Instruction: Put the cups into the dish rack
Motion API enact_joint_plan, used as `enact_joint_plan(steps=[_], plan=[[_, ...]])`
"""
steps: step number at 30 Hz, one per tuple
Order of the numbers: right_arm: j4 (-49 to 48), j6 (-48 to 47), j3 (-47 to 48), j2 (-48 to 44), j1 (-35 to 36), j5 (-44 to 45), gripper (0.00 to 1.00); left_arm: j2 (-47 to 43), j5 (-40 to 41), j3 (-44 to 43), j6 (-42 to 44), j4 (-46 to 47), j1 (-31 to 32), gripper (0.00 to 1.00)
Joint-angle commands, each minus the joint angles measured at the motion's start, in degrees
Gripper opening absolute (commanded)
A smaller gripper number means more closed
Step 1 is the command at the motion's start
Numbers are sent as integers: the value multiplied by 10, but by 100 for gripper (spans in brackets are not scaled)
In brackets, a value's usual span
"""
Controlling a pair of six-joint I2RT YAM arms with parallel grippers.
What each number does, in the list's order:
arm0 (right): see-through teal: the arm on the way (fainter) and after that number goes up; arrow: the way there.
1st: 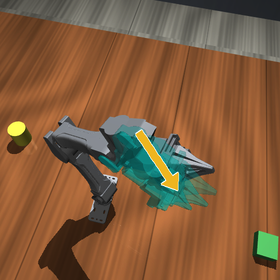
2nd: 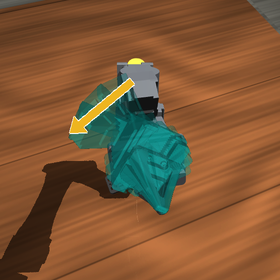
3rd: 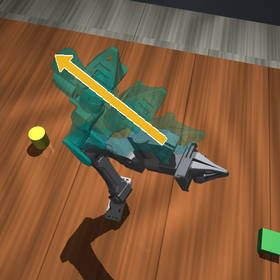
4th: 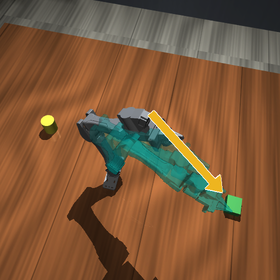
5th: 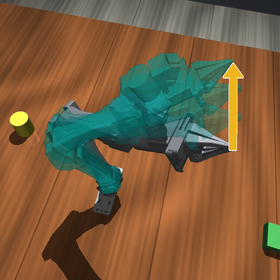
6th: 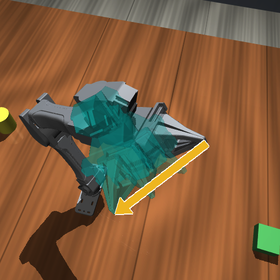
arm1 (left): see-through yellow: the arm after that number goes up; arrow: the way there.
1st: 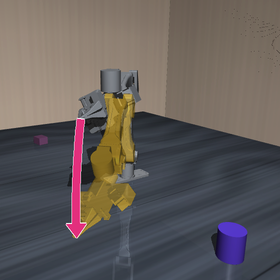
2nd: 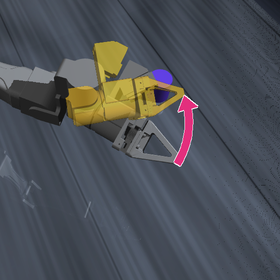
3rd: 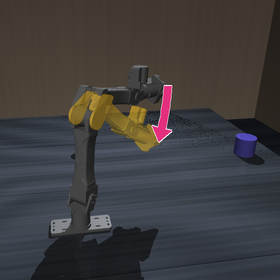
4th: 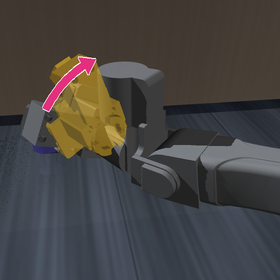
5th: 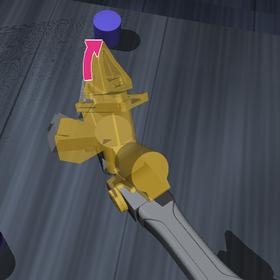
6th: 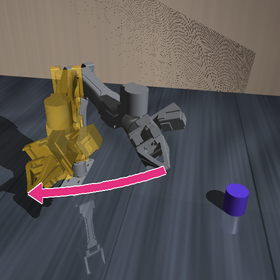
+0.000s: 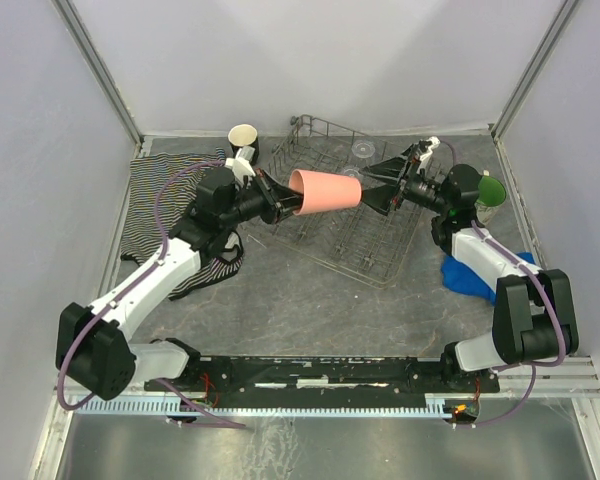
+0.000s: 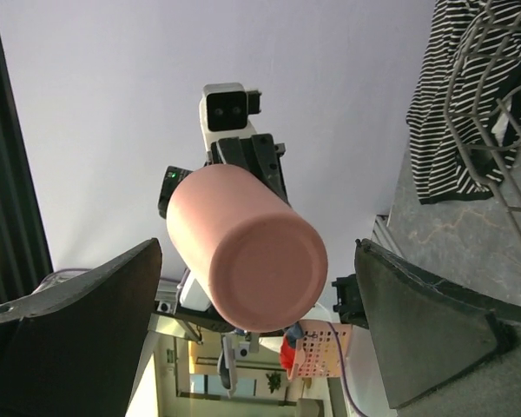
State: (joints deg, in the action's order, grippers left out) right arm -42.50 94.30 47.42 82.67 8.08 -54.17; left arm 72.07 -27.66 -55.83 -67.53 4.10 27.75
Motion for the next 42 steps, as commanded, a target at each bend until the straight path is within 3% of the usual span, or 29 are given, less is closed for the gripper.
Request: enact_joint_plan(steps=[1, 14, 31, 42], plan=[[-73, 39, -5, -8, -2, -20, 100, 17, -21, -9, -24, 62, -4, 3], [-110, 81, -13, 1, 6, -26, 100, 66, -30, -34, -31, 102, -4, 3], [14, -7, 0, -7, 47, -24, 100, 74, -38, -42, -60, 141, -6, 3], [-6, 7, 13, -2, 50, -6, 99, 62, -42, -32, -55, 128, -9, 3]])
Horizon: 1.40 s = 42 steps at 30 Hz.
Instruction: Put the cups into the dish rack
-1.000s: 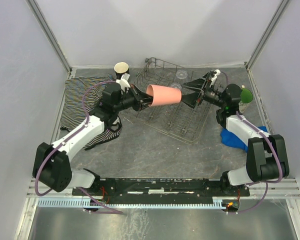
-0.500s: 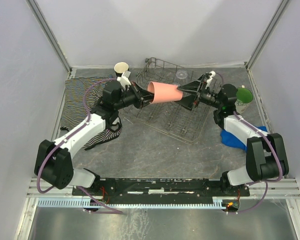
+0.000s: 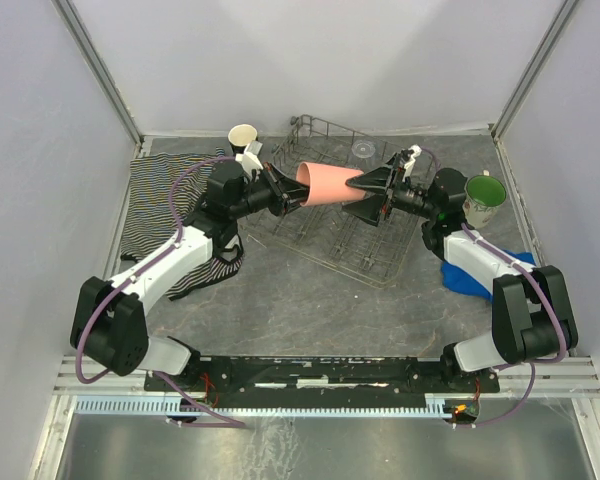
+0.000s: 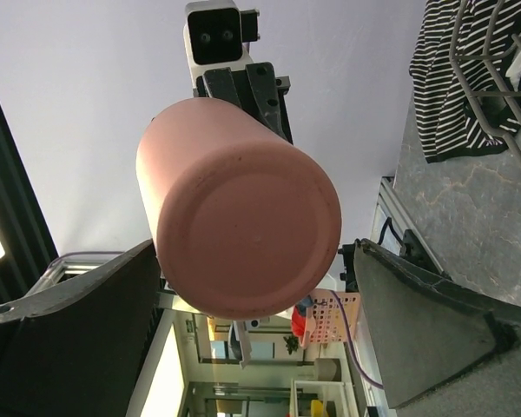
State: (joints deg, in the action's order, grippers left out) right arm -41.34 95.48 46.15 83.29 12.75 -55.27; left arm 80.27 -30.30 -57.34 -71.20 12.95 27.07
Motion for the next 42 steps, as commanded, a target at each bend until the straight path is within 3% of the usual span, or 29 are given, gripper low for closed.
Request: enact_joint_plan(steps=[1, 18, 30, 37, 39, 42], plan=[[-26, 1, 26, -5, 3, 7, 99, -22, -16, -13, -18, 38, -3, 3], [-89, 54, 36, 19, 3, 18, 91, -37, -17, 19, -23, 44, -14, 3], [-122, 78, 45, 39, 6, 30, 69, -34, -17, 37, -30, 57, -13, 3], [-123, 75, 49, 42, 11, 35, 41, -27, -18, 40, -30, 59, -13, 3], [-117, 67, 50, 39, 11, 38, 36, -28, -12, 41, -23, 48, -14, 9], [-74, 36, 56, 29, 11, 41, 31, -30, -2, 46, -15, 33, -15, 25]])
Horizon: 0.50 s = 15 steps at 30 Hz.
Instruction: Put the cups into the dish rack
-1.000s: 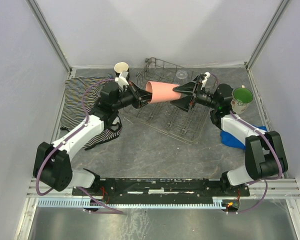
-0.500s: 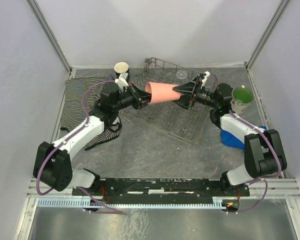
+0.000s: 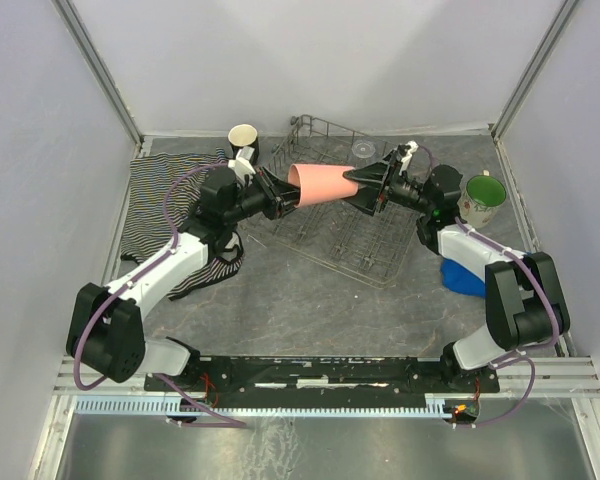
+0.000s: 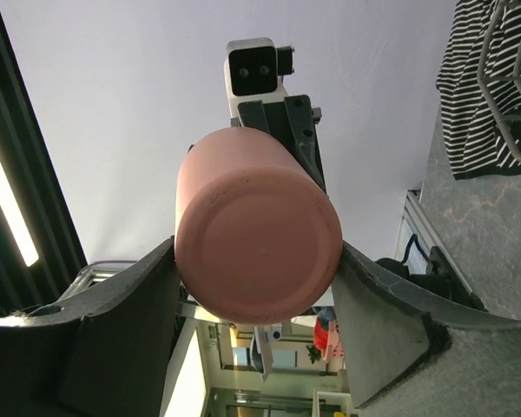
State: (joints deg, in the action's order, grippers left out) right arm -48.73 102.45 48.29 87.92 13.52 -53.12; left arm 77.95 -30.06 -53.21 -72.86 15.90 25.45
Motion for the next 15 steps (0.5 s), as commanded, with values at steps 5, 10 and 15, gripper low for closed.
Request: enact_joint_plan(steps=[5, 10, 15], plan=[[61, -78, 48, -27, 3, 24, 28, -4, 0, 4, 7, -6, 0, 47], [75, -90, 52, -26, 2, 28, 27, -10, 12, -1, 23, -33, -6, 67], [123, -127, 59, -31, -4, 31, 26, -29, 28, 5, 34, -66, -24, 73]])
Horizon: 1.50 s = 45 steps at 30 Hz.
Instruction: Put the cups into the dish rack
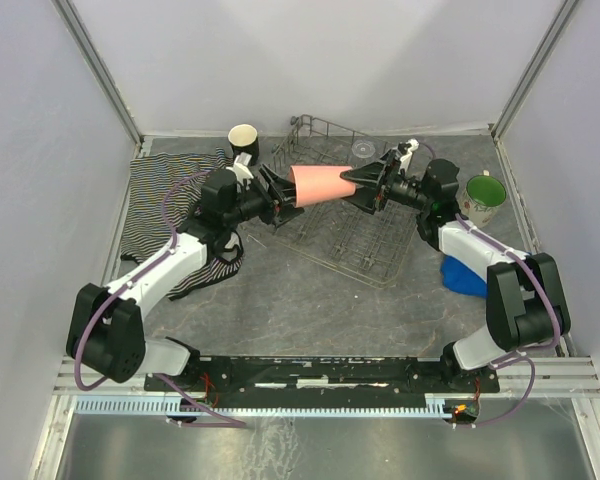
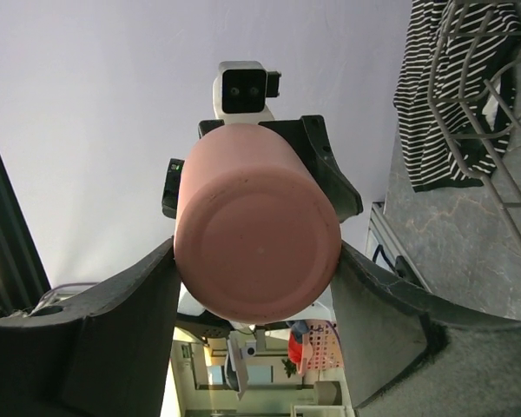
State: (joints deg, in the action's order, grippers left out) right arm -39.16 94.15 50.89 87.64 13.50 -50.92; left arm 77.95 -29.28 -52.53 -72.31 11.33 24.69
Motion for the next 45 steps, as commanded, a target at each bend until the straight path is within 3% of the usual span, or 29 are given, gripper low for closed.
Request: enact_joint_plan(steps=[1, 9, 18, 28, 45], plan=[[42, -56, 39, -28, -3, 9, 26, -34, 23, 1, 30, -27, -21, 74], [234, -207, 101, -33, -9, 13, 26, -73, 56, 12, 50, -103, -61, 77], [577, -499, 247, -6, -9, 94, 25, -67, 93, -27, 127, -216, -77, 77], [729, -681, 360, 45, 10, 251, 22, -33, 90, -26, 145, -222, -78, 77], [846, -818, 586, 177, 115, 500, 19, 25, 74, -57, 180, -238, -84, 77]])
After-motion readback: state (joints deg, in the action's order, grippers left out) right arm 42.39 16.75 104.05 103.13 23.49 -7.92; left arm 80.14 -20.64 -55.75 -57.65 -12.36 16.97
